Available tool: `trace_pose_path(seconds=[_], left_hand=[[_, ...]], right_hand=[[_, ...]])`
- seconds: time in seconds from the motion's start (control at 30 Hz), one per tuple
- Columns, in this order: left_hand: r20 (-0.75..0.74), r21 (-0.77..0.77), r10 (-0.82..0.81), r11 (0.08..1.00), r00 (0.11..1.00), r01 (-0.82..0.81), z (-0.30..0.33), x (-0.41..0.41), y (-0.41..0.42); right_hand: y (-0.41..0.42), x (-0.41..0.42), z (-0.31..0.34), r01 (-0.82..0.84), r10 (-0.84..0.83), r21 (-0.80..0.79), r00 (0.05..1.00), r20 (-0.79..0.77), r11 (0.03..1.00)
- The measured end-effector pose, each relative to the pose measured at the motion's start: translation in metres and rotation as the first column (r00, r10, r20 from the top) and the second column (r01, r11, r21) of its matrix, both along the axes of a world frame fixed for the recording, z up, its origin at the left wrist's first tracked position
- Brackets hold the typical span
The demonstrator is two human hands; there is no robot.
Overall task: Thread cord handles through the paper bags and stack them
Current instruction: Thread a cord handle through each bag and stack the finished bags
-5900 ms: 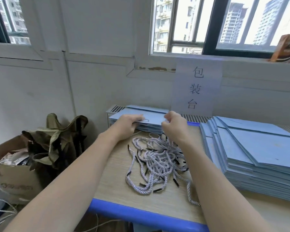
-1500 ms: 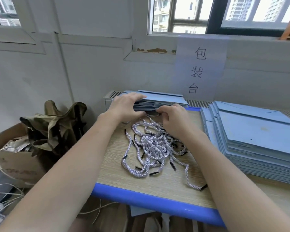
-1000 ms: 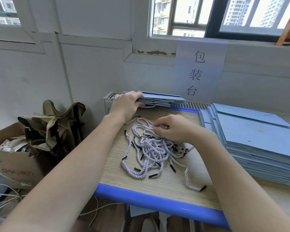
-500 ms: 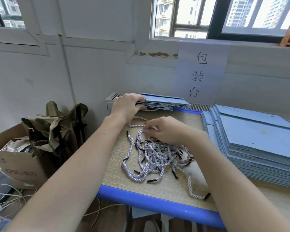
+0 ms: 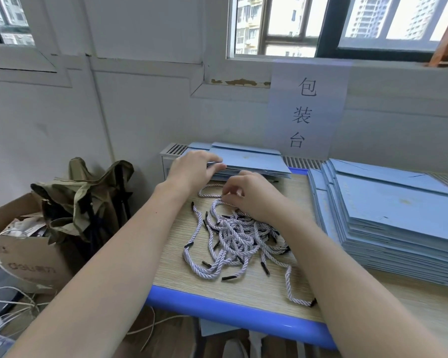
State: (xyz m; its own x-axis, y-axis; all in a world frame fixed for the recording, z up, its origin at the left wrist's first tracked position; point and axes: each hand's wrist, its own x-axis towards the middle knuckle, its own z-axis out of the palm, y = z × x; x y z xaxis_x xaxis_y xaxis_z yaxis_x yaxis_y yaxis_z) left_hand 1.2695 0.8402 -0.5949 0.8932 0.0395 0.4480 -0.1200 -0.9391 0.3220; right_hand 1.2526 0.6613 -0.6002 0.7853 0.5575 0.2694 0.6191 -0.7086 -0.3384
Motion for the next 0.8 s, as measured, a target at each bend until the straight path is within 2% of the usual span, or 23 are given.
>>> trace_pose_path(seconds=[0.07,0.13,0.2,0.3,0.4,0.47,0.57,0.67,0.8], left_hand=[[0.017,-0.018,-0.014,1.0,1.0,0.014,-0.001,0.002,0.0],[0.037,-0.052,-0.049,0.997,0.998,0.05,-0.003,0.004,0.0],[0.045,-0.073,-0.083,0.994,0.996,0.086,-0.003,0.004,-0.001],[0.066,-0.12,-0.12,0.985,0.991,0.128,-0.002,0.004,-0.004],[0.069,-0.176,-0.137,0.973,0.988,0.147,-0.001,0.001,-0.006],[0.082,-0.181,-0.151,0.97,0.985,0.164,-0.002,0.001,-0.005],[0.159,-0.161,-0.166,0.968,0.973,0.192,-0.001,-0.001,-0.004],[0.299,-0.147,-0.125,0.973,0.946,0.175,0.001,-0.005,-0.004],[0.387,-0.163,0.041,0.986,0.921,0.025,0.007,-0.013,-0.006]], right_hand=[[0.005,0.002,0.001,0.026,-0.029,-0.084,0.999,-0.037,0.996],[0.004,0.0,0.005,0.086,-0.086,-0.206,0.996,0.006,0.975],[-0.002,-0.006,0.01,0.135,-0.131,-0.209,0.991,0.034,0.969],[-0.02,-0.01,0.016,0.201,-0.201,-0.016,0.979,-0.03,0.979],[-0.036,-0.007,0.022,0.251,-0.26,0.215,0.966,0.011,0.944],[-0.041,-0.007,0.027,0.283,-0.299,0.372,0.954,-0.015,0.884],[-0.044,-0.007,0.031,0.318,-0.288,0.583,0.946,-0.146,0.748],[-0.046,-0.007,0.032,0.315,-0.234,0.679,0.949,-0.212,0.663],[-0.046,0.001,0.029,0.366,-0.292,0.715,0.928,-0.232,0.595]])
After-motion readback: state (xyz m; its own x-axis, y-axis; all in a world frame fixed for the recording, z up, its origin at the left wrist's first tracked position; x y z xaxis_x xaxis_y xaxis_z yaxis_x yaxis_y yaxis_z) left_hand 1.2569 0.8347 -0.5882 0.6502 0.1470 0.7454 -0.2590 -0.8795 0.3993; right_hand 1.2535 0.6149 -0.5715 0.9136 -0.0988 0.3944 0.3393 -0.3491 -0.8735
